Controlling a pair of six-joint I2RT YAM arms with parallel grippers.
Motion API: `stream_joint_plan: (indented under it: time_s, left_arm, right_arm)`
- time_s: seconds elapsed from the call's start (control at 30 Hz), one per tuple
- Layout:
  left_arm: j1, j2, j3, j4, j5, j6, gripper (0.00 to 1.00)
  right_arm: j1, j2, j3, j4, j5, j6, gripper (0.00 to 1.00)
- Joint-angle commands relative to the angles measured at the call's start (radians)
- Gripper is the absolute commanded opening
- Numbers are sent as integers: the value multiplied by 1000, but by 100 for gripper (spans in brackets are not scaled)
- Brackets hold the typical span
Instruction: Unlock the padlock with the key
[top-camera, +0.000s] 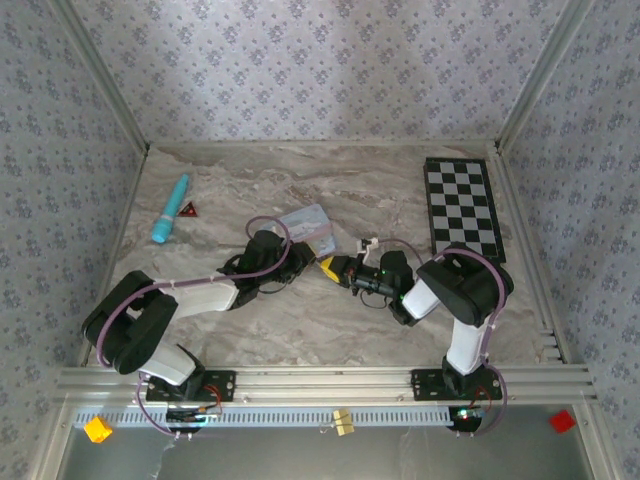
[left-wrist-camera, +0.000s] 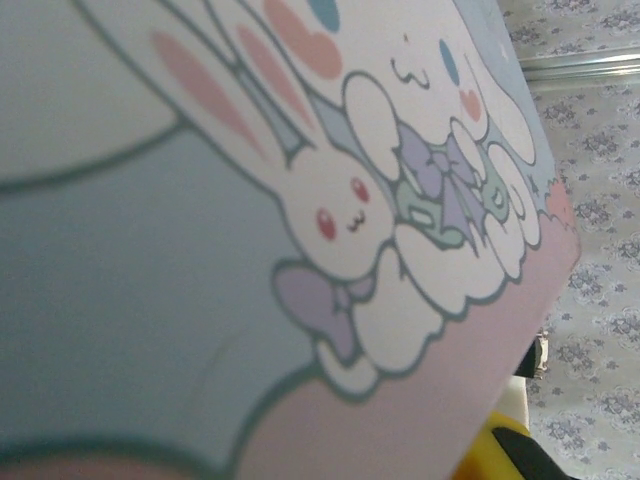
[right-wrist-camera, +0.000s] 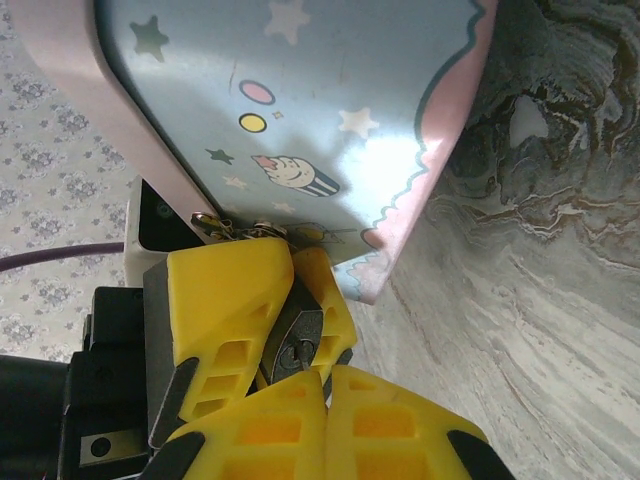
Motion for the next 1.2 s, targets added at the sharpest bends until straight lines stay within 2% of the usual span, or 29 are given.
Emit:
stream_joint_plan:
  time_s: [0.0, 0.4, 1.17]
  left_arm:
    - [-50, -14, 51, 91, 144, 20, 3]
    - [-50, 16, 20, 17, 128, 10, 6]
    - [-53, 128, 14, 29, 131, 16, 18]
  right_arm:
    - [11, 13, 52, -20, 62, -6, 0]
    - [33, 43, 32, -21, 79, -51, 0]
    - [74, 74, -40, -20, 149, -93, 0]
